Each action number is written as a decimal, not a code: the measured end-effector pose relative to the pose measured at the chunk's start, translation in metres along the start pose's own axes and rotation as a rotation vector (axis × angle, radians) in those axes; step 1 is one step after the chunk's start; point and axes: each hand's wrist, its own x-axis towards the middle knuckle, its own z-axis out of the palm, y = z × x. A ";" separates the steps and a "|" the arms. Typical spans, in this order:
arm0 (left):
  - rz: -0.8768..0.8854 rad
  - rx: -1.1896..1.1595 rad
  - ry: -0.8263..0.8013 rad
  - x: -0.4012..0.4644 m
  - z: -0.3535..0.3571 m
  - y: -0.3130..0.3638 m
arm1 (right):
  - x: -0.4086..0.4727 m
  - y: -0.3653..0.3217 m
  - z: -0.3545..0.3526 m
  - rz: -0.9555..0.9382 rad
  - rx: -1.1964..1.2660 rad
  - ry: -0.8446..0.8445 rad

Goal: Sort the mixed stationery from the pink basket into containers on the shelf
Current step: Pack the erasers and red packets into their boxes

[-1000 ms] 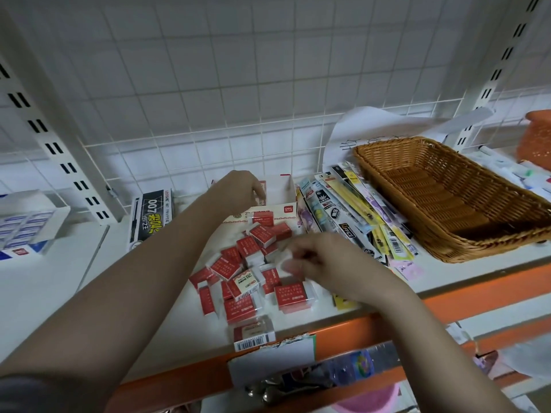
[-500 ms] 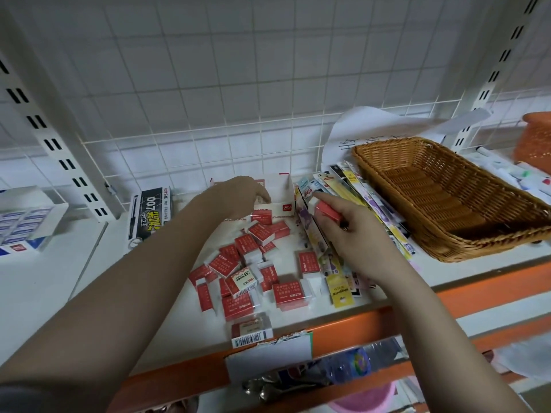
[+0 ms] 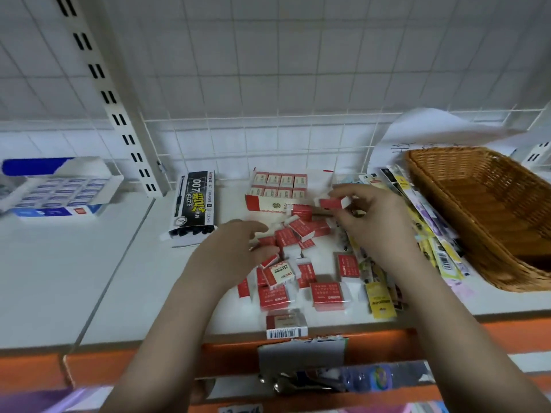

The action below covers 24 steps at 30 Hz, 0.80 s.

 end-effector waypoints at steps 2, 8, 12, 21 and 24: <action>0.006 -0.054 -0.053 -0.006 0.002 -0.003 | 0.002 -0.004 0.005 0.033 0.136 -0.025; 0.057 -0.150 -0.174 -0.010 -0.006 -0.012 | 0.019 -0.001 0.017 0.079 0.180 -0.054; 0.065 -0.180 -0.193 -0.011 -0.010 -0.014 | 0.036 0.000 0.018 0.199 0.175 -0.103; 0.001 -0.200 -0.071 -0.007 -0.009 -0.019 | 0.087 0.009 0.029 0.272 -0.007 -0.256; 0.011 -0.237 -0.031 -0.008 -0.009 -0.019 | 0.099 0.012 0.032 0.240 -0.194 -0.413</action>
